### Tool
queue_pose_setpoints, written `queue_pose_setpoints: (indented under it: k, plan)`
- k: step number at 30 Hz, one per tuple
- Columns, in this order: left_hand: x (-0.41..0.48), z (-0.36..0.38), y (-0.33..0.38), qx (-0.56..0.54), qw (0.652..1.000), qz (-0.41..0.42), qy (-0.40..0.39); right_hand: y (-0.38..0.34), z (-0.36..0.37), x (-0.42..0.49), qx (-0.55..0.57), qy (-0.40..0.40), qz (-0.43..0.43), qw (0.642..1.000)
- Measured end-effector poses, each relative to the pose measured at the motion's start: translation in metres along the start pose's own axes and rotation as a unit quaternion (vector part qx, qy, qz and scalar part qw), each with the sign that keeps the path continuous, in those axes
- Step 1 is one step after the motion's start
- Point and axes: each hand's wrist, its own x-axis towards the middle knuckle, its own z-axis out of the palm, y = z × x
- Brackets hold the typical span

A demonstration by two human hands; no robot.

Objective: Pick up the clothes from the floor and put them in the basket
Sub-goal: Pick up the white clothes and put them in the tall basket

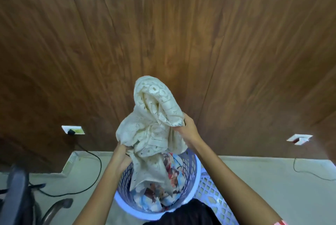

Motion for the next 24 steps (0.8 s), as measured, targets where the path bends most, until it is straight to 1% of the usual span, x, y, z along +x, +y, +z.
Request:
queue_pose_setpoints:
  k: [1, 2, 4, 5, 7, 12, 15, 18, 22, 24]
  plan:
    - [0.002, -0.002, -0.001, 0.009, 1.000, -0.027, 0.001, 0.009, 0.001, 0.002, -0.038, -0.005, 0.023, 0.999]
    - [0.004, -0.008, -0.003, 0.032, 0.998, -0.056, 0.021, 0.020, 0.005, 0.002, -0.084, -0.018, 0.049, 0.995]
    - [0.012, -0.022, -0.007, 0.104, 0.988, -0.097, 0.058, 0.044, 0.008, -0.001, -0.169, -0.058, 0.111, 0.978]
    - [0.016, -0.029, -0.008, 0.143, 0.981, -0.113, 0.058, 0.056, 0.010, -0.003, -0.196, -0.075, 0.144, 0.967]
    - [0.022, -0.036, -0.011, 0.187, 0.972, -0.134, 0.045, 0.074, 0.010, -0.008, -0.208, -0.078, 0.191, 0.956]
    - [0.023, -0.033, -0.016, 0.249, 0.955, -0.162, 0.018, 0.094, 0.008, -0.025, -0.155, -0.030, 0.257, 0.953]
    - [0.024, -0.024, -0.028, 0.266, 0.948, -0.176, -0.003, 0.103, 0.004, -0.041, -0.077, 0.016, 0.295, 0.952]
    - [0.023, -0.002, -0.047, 0.294, 0.937, -0.187, -0.038, 0.108, -0.011, -0.062, -0.048, 0.040, 0.303, 0.951]
    - [0.009, 0.045, -0.090, 0.303, 0.927, -0.195, -0.105, 0.121, -0.044, -0.102, 0.005, 0.099, 0.312, 0.945]
    - [-0.004, 0.069, -0.114, 0.319, 0.917, -0.199, -0.135, 0.128, -0.064, -0.122, 0.019, 0.124, 0.318, 0.940]
